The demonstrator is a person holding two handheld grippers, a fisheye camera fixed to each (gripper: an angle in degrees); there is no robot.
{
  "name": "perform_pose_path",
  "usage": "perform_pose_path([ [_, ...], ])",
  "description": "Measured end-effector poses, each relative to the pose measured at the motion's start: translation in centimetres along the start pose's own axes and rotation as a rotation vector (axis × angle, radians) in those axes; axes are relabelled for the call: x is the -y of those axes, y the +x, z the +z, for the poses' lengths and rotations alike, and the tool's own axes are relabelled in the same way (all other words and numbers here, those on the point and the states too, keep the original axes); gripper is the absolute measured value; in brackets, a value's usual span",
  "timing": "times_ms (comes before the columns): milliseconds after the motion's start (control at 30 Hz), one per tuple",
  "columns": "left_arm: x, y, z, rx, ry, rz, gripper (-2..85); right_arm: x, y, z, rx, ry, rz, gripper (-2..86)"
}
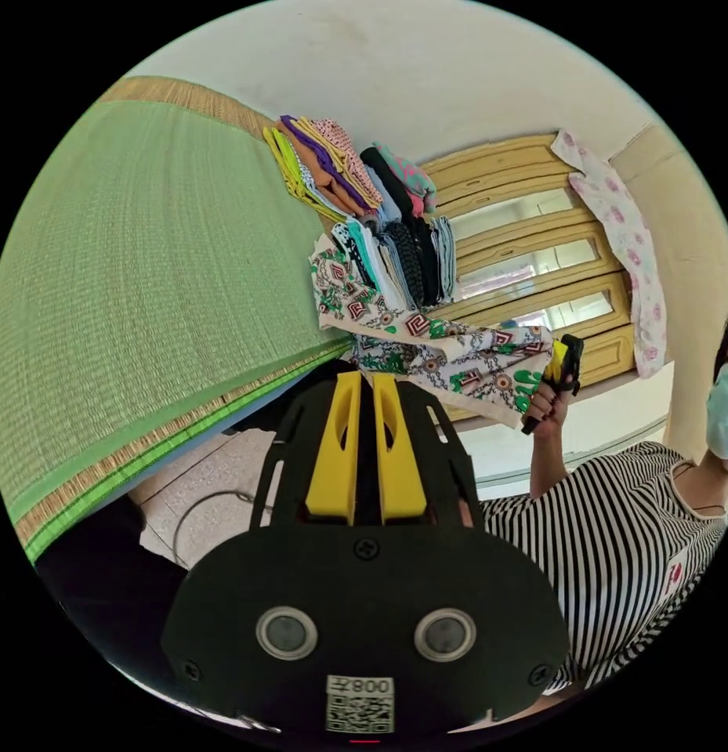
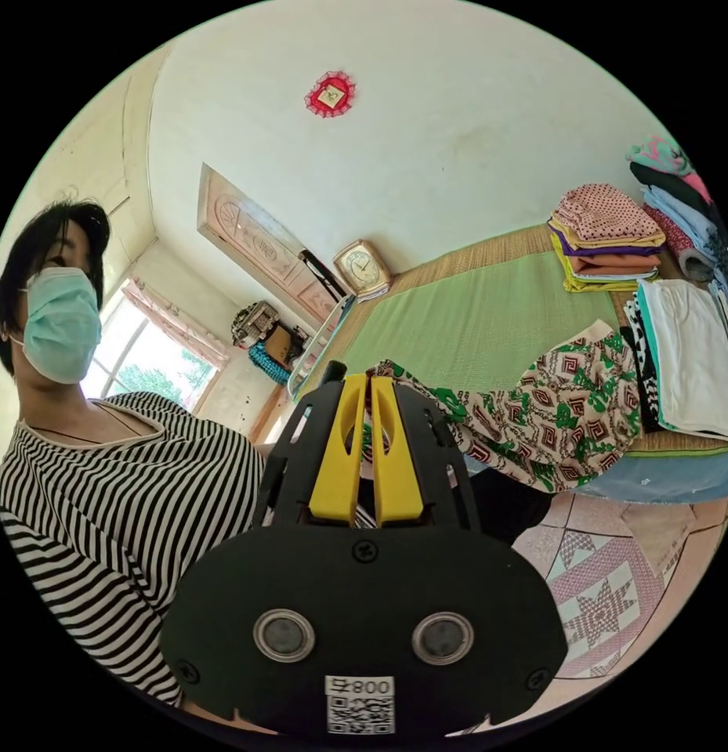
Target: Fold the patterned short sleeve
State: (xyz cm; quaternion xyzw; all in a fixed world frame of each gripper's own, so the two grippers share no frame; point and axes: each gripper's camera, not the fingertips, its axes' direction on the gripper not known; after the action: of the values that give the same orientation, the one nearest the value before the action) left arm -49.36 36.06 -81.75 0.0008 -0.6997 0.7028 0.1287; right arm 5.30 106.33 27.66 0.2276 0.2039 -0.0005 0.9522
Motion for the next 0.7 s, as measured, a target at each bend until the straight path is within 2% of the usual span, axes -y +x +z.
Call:
perform_pose_path([
  [200, 3.2, -4.2, 2.7, -0.171, -0.095, -0.138, 7.4, -1.3, -1.9, -3.0, -0.032, 0.018, -0.039, 0.5],
  [333, 5.2, -6.5, 4.2, -0.214, -0.161, -0.228, 9.4, -2.0, -2.0, -4.4, -0.028, 0.042, -0.028, 0.5],
  [500, 6.1, -8.8, 4.3, -0.331, -0.104, -0.376, 10.3, -3.1, -2.1, -6.1, -0.026, 0.059, -0.012, 0.5],
  [700, 7.4, -7.7, 4.1, -0.299, -0.152, -0.376, 7.1, -3.8, -2.3, -7.6, -0.019, 0.079, 0.001, 0.4],
])
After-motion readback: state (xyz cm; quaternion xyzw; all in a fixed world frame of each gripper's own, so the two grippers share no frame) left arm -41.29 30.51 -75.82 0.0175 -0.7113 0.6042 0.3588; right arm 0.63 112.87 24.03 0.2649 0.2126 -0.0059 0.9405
